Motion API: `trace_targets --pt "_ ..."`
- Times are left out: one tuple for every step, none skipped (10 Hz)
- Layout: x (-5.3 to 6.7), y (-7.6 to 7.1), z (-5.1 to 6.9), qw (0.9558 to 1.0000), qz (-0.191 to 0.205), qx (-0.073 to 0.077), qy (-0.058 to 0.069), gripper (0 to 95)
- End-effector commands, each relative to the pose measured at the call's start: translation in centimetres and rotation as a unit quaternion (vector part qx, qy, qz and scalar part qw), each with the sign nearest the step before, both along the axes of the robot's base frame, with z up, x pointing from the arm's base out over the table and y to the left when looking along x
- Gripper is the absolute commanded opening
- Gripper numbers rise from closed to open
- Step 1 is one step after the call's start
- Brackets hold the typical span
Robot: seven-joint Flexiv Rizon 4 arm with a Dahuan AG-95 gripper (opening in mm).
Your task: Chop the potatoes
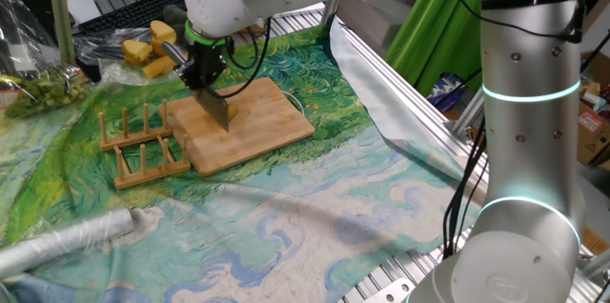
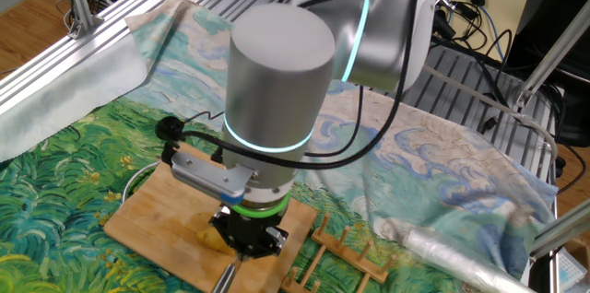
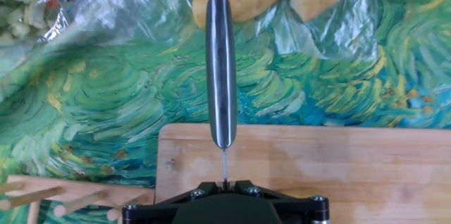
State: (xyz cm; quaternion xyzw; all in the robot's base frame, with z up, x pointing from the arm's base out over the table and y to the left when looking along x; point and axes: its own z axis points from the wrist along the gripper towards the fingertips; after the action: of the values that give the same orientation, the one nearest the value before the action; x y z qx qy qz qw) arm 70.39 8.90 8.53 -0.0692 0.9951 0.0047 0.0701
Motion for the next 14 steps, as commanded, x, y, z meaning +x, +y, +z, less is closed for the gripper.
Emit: trace_targets --pt "0.8 -1.1 0.0 0.9999 0.015 0.000 -0.001 0.0" --pt "1.1 -1.9 -0.2 0.9997 0.025 0.000 -0.002 0.0" --pt "1.4 -2.4 -0.3 0.9995 0.032 0.003 -0.003 0.0" --pt "1.5 -2.6 -0.3 0.9993 0.036 0.002 -0.002 0.0" --pt "1.5 -2.6 -0.3 0.9993 0.037 0.002 -0.002 0.0" --pt "1.6 -2.6 -0.4 0.9993 0.037 0.003 -0.002 0.0" --pt "1.6 -2.5 -0.5 0.9993 0.037 0.005 -0.002 0.0" --pt "1.6 -2.5 -0.6 0.9993 0.038 0.005 -0.002 0.0" --pt "1.6 -2.5 -0.6 0.9993 0.038 0.005 -0.002 0.0" --pt "1.7 -2.4 -0.8 0.9991 0.042 0.003 -0.002 0.0" --pt "1.7 -2.4 -1.0 0.9991 0.043 0.002 -0.003 0.0" --pt "1.8 -2.4 -1.1 0.9991 0.043 0.003 -0.003 0.0" --pt "1.7 -2.3 -1.1 0.9991 0.043 0.004 -0.002 0.0" --pt "1.7 -2.3 -1.1 0.9990 0.044 0.005 -0.004 0.0"
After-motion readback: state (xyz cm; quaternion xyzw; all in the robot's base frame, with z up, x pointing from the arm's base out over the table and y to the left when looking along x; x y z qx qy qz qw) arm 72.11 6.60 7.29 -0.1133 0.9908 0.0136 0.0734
